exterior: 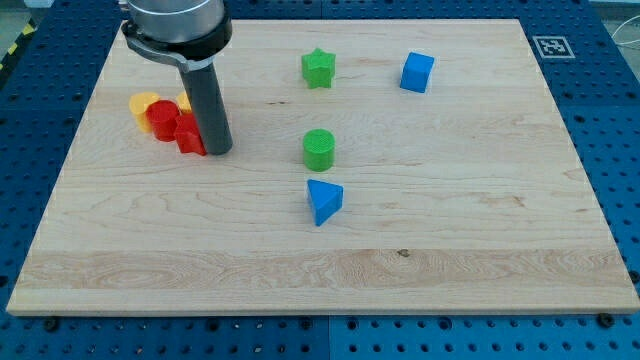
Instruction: Slide the green star slightly down
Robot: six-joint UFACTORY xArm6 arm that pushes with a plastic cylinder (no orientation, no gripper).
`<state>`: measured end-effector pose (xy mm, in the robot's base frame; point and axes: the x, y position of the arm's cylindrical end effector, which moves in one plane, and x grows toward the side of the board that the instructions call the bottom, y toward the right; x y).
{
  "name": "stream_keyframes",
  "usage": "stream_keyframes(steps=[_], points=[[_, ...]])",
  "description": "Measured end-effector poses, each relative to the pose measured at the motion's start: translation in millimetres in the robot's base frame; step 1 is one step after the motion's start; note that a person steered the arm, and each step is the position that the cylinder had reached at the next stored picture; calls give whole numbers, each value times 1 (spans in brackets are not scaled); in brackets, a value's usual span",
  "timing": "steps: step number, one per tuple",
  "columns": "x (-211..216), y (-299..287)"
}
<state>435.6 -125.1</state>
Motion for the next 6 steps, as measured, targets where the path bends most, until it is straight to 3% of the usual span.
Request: stream_keyframes(steps=[2,6], points=[[1,21],[-147,24]])
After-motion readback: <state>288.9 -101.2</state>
